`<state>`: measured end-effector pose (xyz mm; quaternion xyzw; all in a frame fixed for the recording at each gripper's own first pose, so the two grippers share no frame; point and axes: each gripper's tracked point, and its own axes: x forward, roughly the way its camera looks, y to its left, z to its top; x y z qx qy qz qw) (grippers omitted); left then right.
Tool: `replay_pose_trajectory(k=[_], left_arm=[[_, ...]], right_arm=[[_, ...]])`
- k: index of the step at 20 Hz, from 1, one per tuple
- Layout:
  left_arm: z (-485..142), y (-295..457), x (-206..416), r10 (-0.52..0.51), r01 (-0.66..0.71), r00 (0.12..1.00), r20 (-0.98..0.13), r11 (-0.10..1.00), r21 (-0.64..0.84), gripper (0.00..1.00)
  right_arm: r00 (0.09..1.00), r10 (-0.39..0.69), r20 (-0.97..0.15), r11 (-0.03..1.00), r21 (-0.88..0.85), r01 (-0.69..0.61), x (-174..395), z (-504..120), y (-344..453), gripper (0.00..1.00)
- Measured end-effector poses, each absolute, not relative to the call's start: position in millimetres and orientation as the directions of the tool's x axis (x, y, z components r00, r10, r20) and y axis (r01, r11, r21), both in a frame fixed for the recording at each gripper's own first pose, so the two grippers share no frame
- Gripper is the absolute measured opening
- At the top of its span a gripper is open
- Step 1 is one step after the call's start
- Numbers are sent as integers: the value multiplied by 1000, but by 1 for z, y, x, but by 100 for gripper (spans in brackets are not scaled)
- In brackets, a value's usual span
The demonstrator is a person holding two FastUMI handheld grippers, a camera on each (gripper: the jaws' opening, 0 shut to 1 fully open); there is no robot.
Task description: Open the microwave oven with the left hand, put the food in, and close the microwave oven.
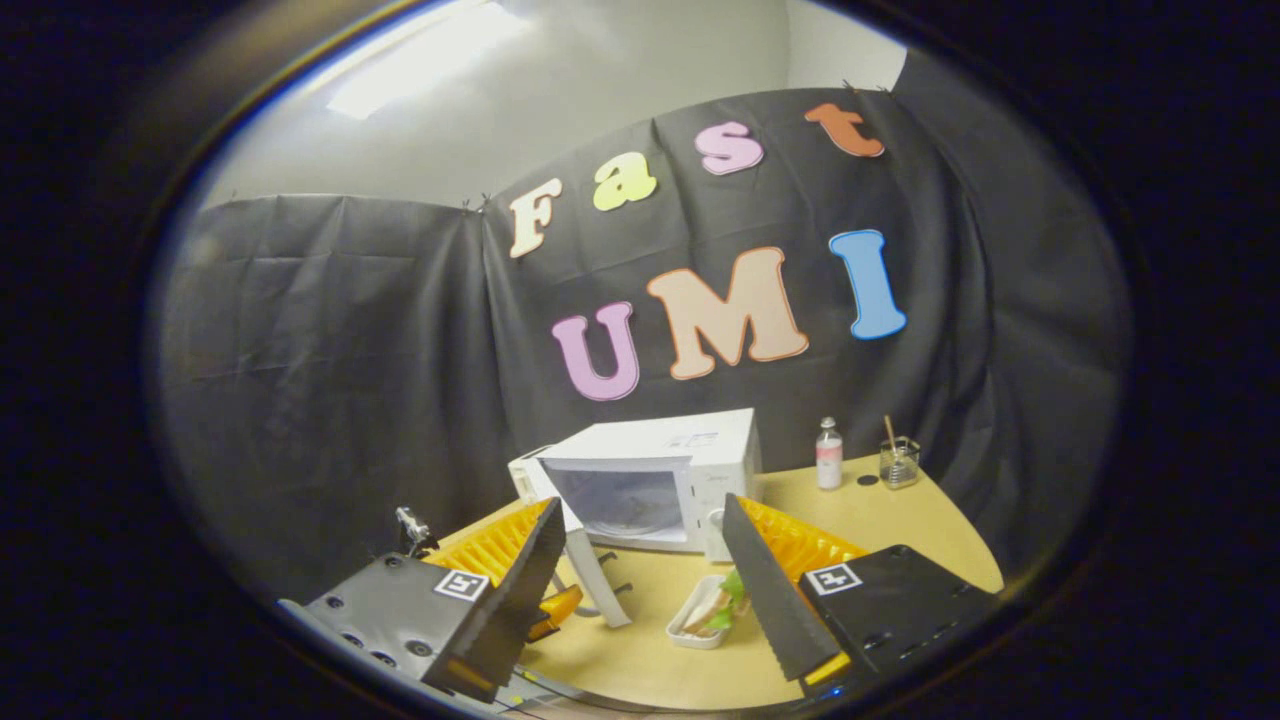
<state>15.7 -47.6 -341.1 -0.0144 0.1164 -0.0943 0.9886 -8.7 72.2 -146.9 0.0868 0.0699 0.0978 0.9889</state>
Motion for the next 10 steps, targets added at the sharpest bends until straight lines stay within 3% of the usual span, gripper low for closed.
replay_pose_trajectory(k=[2,3,10], left_arm=[[-334,-33,7,-171,165,960,-223,985,-45,100],[-331,-25,3,-160,153,962,-223,987,-48,100],[-318,40,-33,-31,22,976,-218,999,-40,100]], right_arm=[[970,210,-125,968,164,-189,-7,-149,78,98],[970,208,-125,970,150,-189,-4,-150,81,92],[967,225,-123,966,159,-205,11,-158,94,92]])
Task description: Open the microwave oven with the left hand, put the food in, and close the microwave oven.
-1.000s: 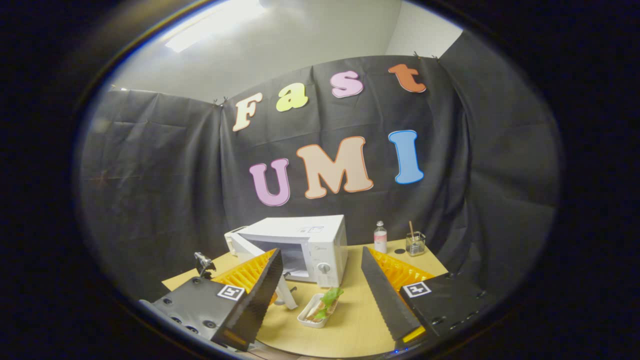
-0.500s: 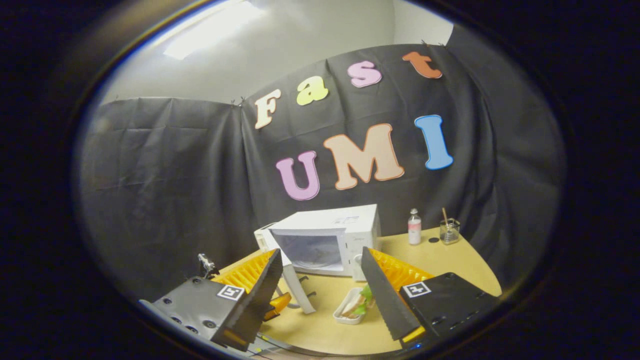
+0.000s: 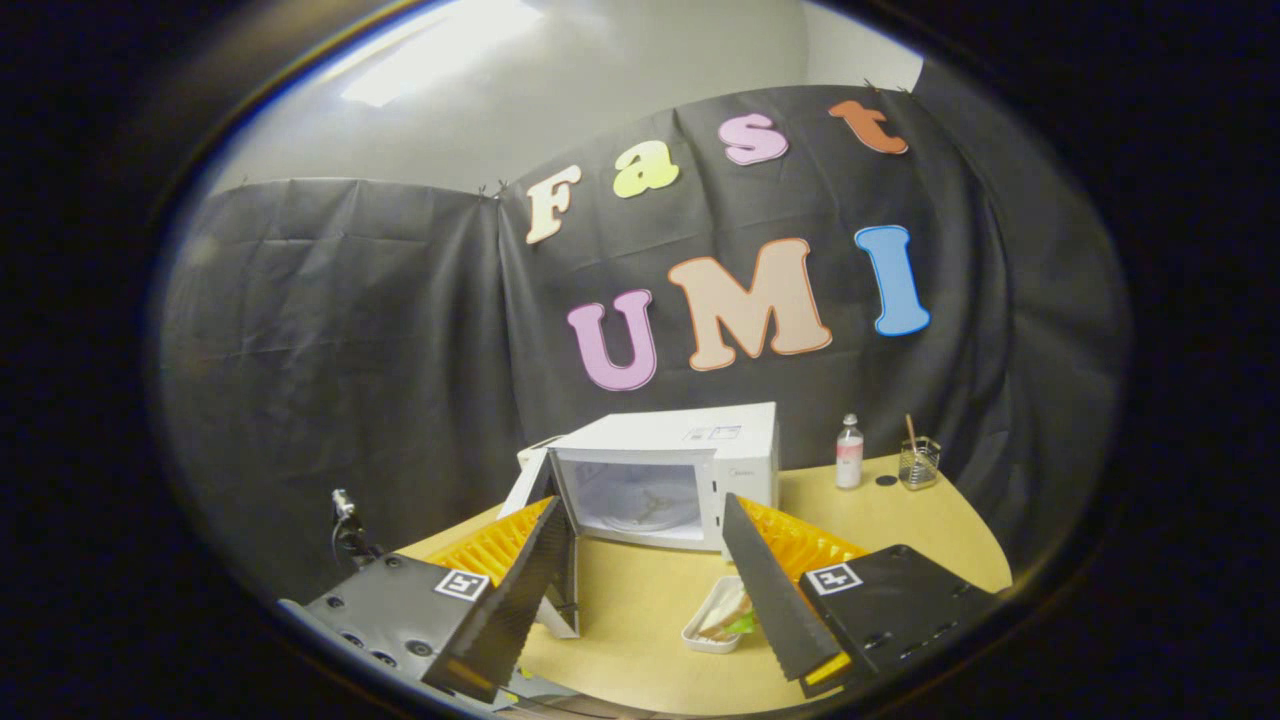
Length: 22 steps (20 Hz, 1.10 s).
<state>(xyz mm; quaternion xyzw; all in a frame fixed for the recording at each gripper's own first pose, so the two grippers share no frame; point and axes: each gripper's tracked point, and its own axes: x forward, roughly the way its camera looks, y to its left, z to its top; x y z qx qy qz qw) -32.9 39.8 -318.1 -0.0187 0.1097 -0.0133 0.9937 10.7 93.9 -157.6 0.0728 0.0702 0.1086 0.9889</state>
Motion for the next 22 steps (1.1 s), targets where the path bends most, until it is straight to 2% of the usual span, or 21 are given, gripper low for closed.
replay_pose_trajectory(k=[7,11,12,14,15,16,18,22], left_arm=[[-279,119,-61,155,-150,977,-145,988,45,100],[-280,137,-73,175,-172,972,-159,984,33,99],[-278,142,-75,190,-186,970,-153,982,42,100],[-270,156,-85,234,-226,964,-125,971,76,99],[-262,166,-89,262,-252,959,-106,963,98,99],[-255,179,-93,302,-292,950,-81,949,120,99],[-237,209,-108,393,-384,919,-36,912,145,97],[-214,228,-130,474,-471,880,-22,878,81,98]], right_arm=[[964,233,-126,959,196,-206,28,-166,95,92],[960,244,-135,955,203,-214,36,-171,100,92],[959,249,-136,954,207,-218,37,-173,102,98],[955,263,-139,949,218,-229,38,-174,106,98],[954,263,-140,948,218,-229,40,-174,106,98],[955,260,-141,950,217,-227,41,-175,104,92],[958,250,-142,953,212,-217,44,-175,101,92],[963,220,-155,962,200,-188,51,-182,89,92]])
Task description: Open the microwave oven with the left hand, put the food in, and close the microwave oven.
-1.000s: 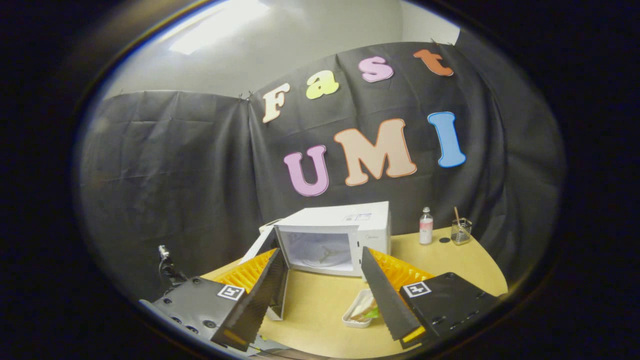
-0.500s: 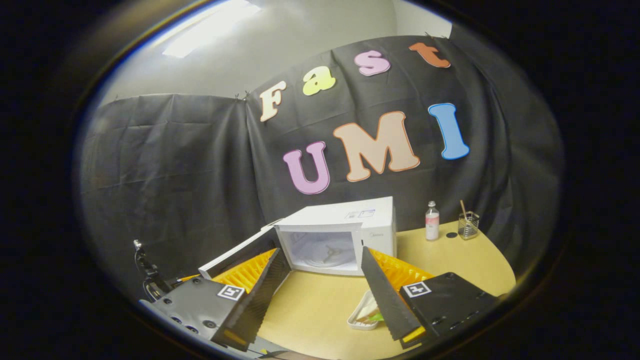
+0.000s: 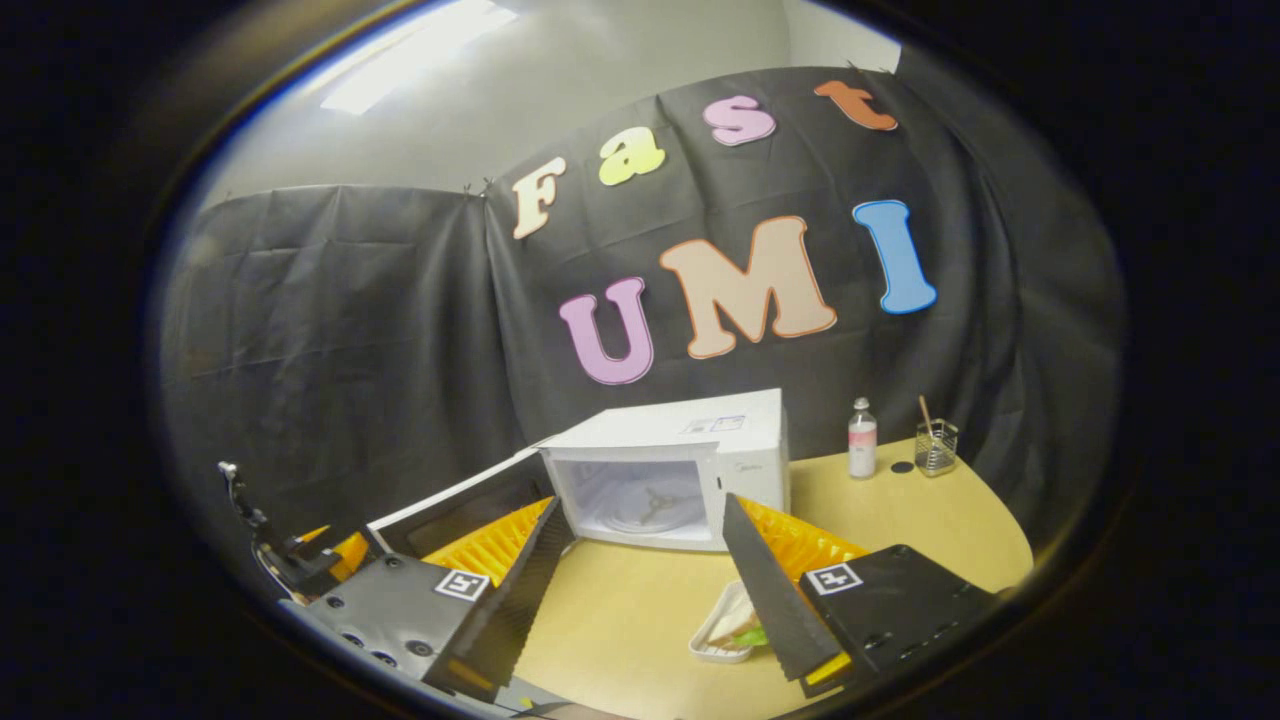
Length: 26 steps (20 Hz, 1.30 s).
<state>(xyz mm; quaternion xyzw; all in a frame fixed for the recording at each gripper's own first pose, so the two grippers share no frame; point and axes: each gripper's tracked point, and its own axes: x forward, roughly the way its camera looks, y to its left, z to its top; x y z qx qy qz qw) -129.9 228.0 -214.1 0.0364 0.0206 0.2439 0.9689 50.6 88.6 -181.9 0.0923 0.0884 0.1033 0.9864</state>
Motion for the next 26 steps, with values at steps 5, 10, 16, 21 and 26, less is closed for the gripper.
replay_pose_trajectory(k=[5,10,16,21,26], left_arm=[[-191,227,-127,527,-528,849,21,848,55,97],[-183,215,-108,525,-526,851,30,850,32,98],[-185,209,-89,518,-518,855,25,855,13,98],[-198,214,-81,517,-517,856,-6,856,20,98],[-197,218,-82,527,-527,850,2,849,34,97]], right_arm=[[959,179,-221,974,180,-140,59,-199,68,92],[908,152,-390,981,173,-90,83,-246,43,98],[772,103,-628,987,162,0,99,-325,1,97],[658,226,-718,945,326,31,95,-358,14,92],[587,240,-773,929,359,93,96,-373,16,91]])
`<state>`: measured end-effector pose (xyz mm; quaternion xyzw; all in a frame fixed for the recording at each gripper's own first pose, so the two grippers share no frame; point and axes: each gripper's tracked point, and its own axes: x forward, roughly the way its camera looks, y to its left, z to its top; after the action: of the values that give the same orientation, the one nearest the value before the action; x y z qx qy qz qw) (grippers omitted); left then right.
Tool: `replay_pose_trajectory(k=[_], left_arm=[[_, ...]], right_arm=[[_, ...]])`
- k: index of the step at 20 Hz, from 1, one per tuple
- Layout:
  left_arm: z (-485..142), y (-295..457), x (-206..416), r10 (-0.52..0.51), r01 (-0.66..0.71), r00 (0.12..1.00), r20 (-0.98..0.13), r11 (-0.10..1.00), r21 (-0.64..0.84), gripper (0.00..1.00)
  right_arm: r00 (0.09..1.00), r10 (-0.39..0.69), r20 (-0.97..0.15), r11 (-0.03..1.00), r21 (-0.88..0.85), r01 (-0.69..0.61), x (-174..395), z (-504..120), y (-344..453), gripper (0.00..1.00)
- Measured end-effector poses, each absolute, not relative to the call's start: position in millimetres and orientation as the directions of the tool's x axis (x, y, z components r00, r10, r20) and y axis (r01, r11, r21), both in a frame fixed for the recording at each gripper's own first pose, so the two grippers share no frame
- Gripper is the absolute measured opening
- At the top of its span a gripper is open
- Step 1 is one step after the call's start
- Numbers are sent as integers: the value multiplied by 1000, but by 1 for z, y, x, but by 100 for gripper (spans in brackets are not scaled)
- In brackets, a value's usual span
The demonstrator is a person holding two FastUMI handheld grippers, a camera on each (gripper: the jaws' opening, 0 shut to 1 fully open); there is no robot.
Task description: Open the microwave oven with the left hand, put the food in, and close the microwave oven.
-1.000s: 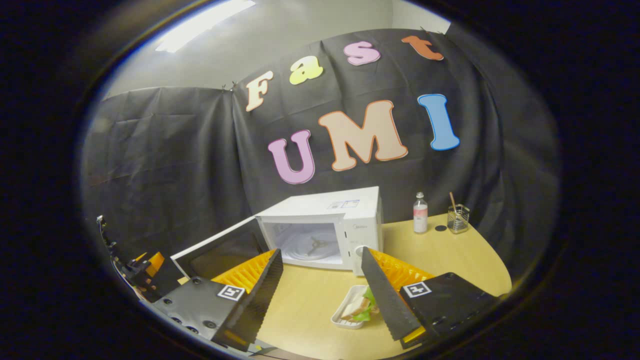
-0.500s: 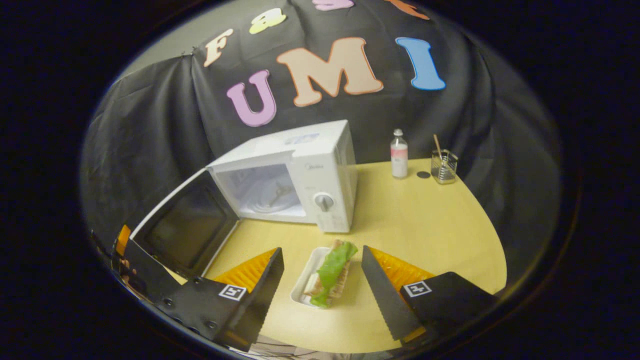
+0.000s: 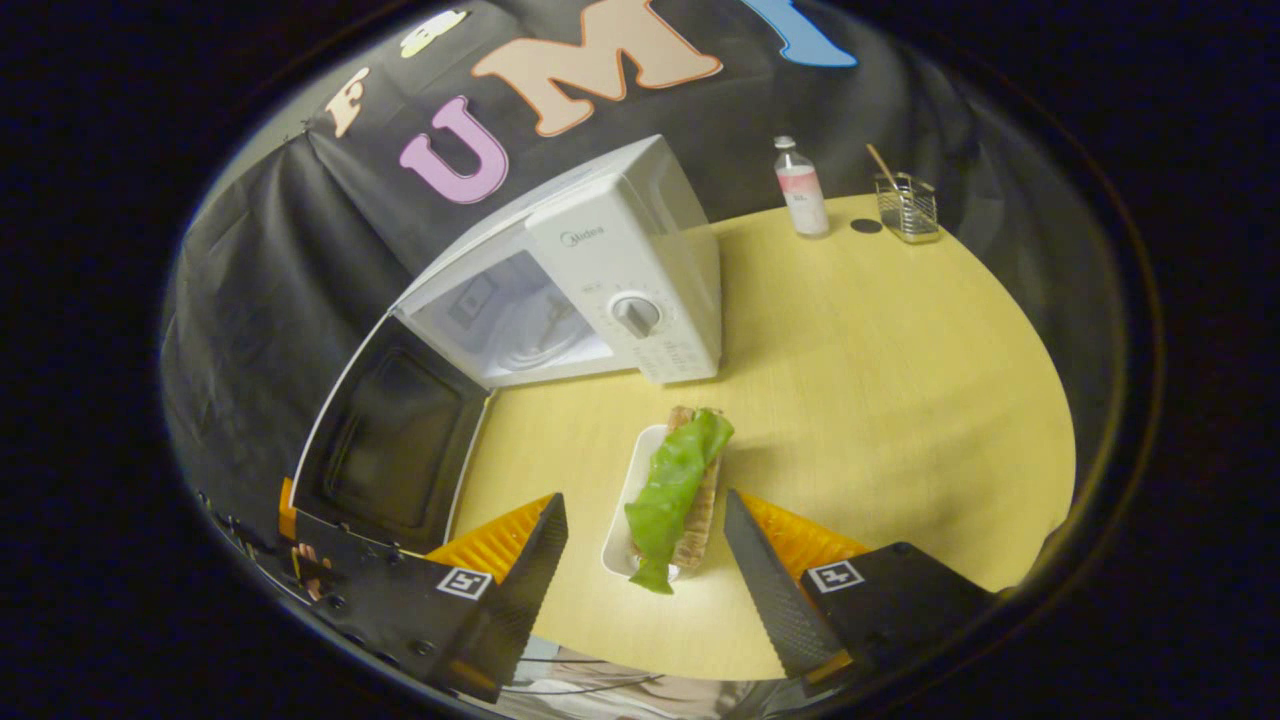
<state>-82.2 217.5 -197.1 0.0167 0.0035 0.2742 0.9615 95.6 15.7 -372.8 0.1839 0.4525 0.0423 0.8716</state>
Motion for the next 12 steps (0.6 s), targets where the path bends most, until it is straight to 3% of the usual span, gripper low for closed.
replay_pose_trajectory(k=[1,2,8,9,10,11,12], left_arm=[[-196,218,-83,524,-524,852,9,851,39,98],[-195,218,-83,522,-522,853,17,852,43,98],[-199,217,-82,533,-532,846,14,845,50,98],[-200,217,-82,530,-530,848,11,847,52,97],[-199,217,-82,525,-525,851,11,849,52,98],[-199,217,-82,523,-523,852,11,851,51,98],[-199,217,-81,521,-521,853,7,852,53,98]], right_arm=[[574,238,-784,927,359,105,97,-377,17,91],[558,230,-798,929,350,119,97,-382,17,98],[469,207,-858,937,311,157,102,-419,21,98],[464,221,-858,929,330,168,104,-423,24,92],[461,227,-858,920,344,187,105,-425,24,98],[465,222,-857,915,348,204,108,-429,21,86],[470,222,-855,908,357,221,109,-432,20,85]])
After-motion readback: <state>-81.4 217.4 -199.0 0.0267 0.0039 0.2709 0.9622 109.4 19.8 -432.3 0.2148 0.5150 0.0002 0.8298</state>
